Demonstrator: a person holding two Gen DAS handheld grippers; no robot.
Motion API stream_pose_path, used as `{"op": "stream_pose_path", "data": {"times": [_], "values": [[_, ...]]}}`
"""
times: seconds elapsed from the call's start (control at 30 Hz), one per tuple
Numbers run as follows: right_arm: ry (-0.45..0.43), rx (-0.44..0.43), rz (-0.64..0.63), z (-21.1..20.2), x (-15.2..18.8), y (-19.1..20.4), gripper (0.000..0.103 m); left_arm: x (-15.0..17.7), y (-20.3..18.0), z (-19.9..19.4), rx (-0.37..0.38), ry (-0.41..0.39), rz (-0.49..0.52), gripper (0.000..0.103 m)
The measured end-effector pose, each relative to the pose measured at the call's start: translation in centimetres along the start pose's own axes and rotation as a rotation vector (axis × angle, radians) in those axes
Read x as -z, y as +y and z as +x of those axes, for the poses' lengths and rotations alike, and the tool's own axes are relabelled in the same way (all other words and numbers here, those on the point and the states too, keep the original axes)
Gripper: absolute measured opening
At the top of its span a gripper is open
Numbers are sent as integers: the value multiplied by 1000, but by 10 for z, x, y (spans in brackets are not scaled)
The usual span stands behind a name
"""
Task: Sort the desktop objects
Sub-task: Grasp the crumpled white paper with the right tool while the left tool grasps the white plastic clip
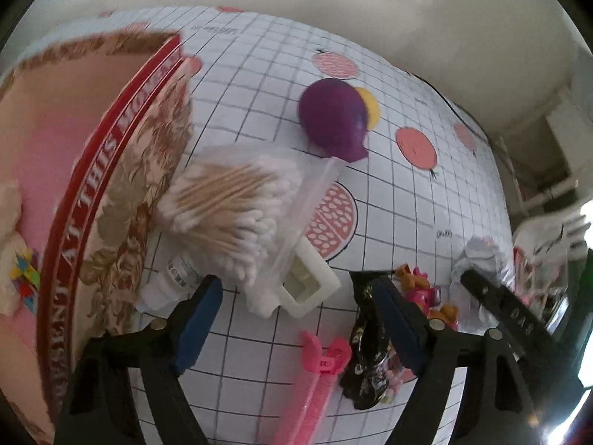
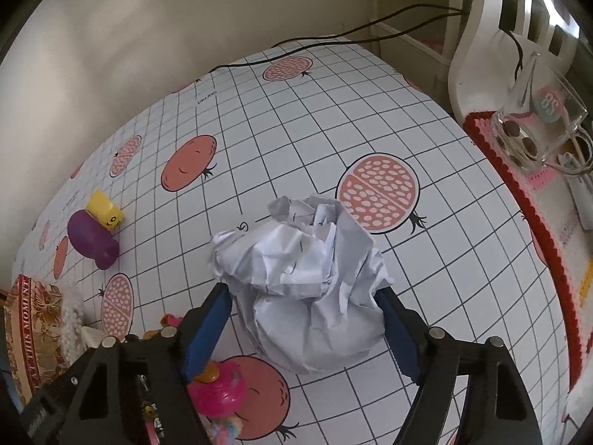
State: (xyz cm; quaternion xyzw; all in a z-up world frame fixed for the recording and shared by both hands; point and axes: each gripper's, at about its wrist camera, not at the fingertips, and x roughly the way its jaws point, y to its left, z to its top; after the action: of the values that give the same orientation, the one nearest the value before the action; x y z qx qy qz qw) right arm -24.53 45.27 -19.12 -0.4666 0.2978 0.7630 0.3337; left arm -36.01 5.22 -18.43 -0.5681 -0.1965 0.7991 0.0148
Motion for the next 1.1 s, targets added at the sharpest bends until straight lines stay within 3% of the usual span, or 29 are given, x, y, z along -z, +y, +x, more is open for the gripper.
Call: {"op": "stream_pose_path", "data": {"times": [0.07,0.2,0.3,0.47,0.77,1.0,1.1], "values": [[5,-8,7,0,0,-1,79,0,5,2,24,2,-42,75],[10,-28,8,-1,-1,1,79,1,8,6,2,-7,-79,73],[10,-32,5,-1,-2,2,79,0,8,6,5,-20,-96,65],[10,-30,4,-1,-2,2,79,-1,9,5,9,-38,-108,64],[1,-32,-17,-6,-1,9,79,-1,-1,7,-50,-71,-76,64],[-9,-29,-34,-11,-1,13,79,-3,7,6,3,-87,-157,64],[-14,-28,-35,-14,-2,14,79,-4,8,6,-8,-88,-160,57]]}}
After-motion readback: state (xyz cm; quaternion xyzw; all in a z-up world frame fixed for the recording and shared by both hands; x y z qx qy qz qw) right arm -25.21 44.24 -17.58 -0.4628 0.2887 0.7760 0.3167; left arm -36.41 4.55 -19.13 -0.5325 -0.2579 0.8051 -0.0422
